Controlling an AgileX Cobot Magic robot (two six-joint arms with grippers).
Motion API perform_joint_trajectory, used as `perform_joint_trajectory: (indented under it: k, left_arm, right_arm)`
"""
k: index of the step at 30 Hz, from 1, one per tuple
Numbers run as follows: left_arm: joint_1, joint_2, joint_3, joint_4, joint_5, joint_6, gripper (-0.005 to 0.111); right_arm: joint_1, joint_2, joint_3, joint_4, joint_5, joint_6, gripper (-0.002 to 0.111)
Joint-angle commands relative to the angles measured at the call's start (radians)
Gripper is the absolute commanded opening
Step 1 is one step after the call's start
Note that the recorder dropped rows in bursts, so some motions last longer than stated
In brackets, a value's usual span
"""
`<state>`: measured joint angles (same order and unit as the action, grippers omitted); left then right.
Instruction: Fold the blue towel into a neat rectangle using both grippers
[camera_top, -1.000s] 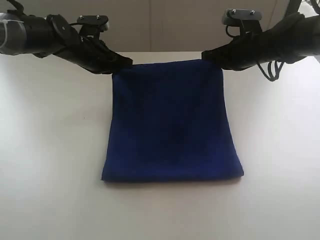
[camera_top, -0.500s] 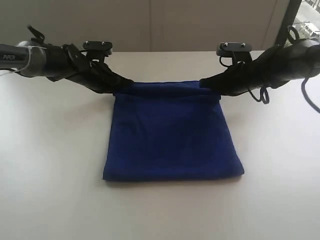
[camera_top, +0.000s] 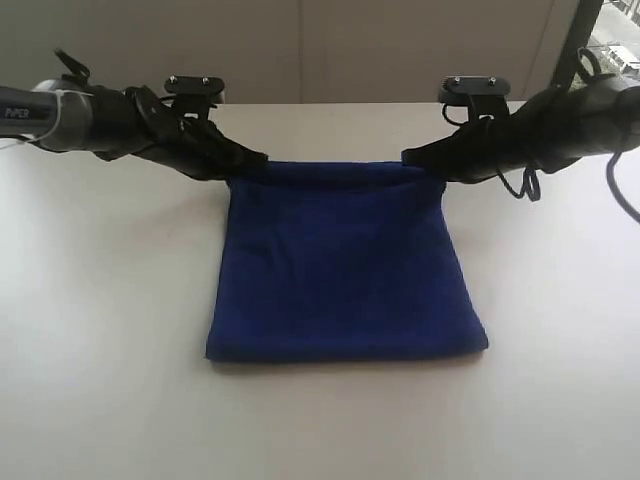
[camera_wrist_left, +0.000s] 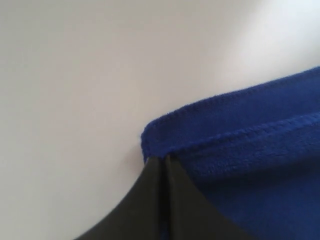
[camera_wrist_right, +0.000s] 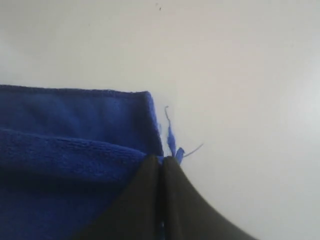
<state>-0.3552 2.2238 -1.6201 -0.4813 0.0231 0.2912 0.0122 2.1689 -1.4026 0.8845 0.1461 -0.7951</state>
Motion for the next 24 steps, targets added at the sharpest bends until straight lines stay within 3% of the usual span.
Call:
perform_joint_trajectory:
  k: [1,10,13,15,19,21,24]
  left_arm:
    - [0.004,-0.029,0.001,-0.006,-0.064,-0.002,0.0]
    - [0.004,0.036,0.001,-0.016,-0.096,-0.008,0.0]
    - [0.004,0.054,0.001,-0.016,-0.117,-0.008,0.002]
    - [0.004,0.062,0.001,-0.002,-0.12,-0.002,0.015]
    - [0.004,0.067,0.001,0.024,-0.106,-0.001,0.063]
    - [0.004,0.064,-0.001,0.024,-0.108,-0.001,0.081]
    - [0.004,0.044,-0.01,0.026,-0.089,-0.001,0.085]
  right_arm:
    - [-0.002,-0.013,-0.025,-0.002,-0.082,-0.03,0.0]
    - [0.022,0.061,-0.068,-0.002,-0.122,-0.085,0.001]
    - [0.036,0.089,-0.078,-0.004,-0.146,-0.101,0.008]
    - [0.04,0.104,-0.083,-0.004,-0.152,-0.101,0.016]
    - [0.042,0.101,-0.085,-0.004,-0.146,-0.101,0.038]
    - [0.042,0.081,-0.085,-0.004,-0.146,-0.101,0.045]
    - [0.042,0.036,-0.085,-0.004,-0.134,-0.101,0.046]
